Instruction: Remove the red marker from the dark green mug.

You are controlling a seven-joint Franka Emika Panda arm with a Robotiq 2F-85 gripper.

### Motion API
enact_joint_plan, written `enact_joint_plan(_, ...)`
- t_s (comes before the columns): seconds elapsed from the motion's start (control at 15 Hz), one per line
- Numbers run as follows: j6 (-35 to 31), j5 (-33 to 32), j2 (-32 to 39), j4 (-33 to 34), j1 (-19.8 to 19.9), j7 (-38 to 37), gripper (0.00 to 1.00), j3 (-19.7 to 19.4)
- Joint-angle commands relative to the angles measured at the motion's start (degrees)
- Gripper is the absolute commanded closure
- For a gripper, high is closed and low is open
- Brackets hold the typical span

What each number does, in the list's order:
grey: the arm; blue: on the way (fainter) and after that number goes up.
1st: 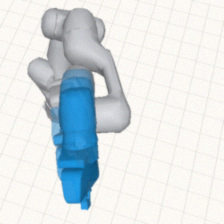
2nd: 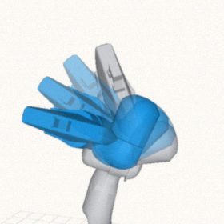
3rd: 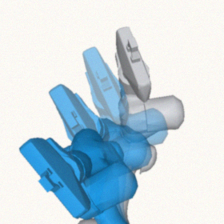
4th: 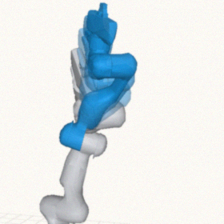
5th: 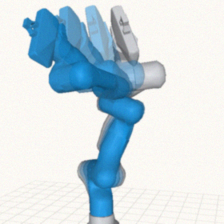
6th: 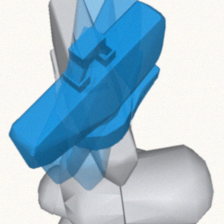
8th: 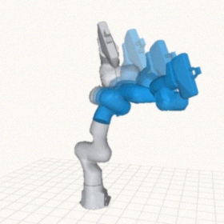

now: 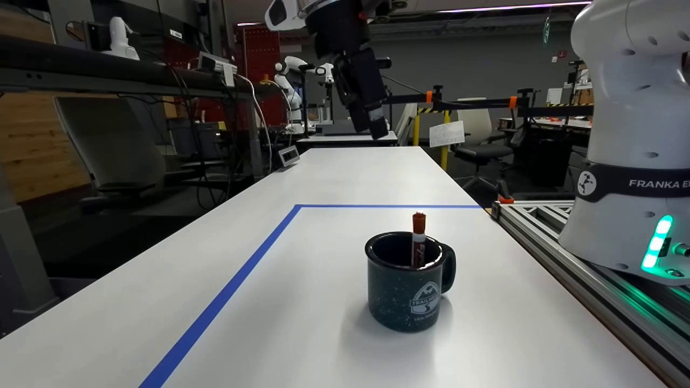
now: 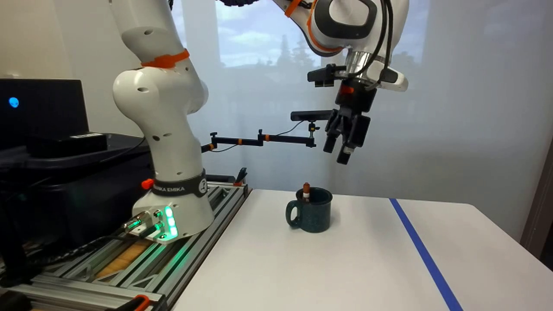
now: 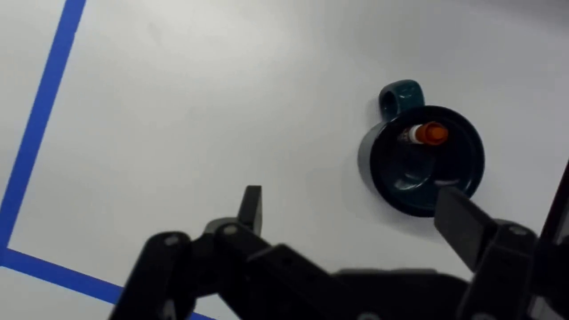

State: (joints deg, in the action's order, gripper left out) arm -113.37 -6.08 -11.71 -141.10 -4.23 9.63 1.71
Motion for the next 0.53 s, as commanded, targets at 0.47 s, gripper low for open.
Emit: enact_joint_plan(0.47, 3.7, 4.8, 10.0, 4.0, -2.5, 7.5, 0.00, 3.6)
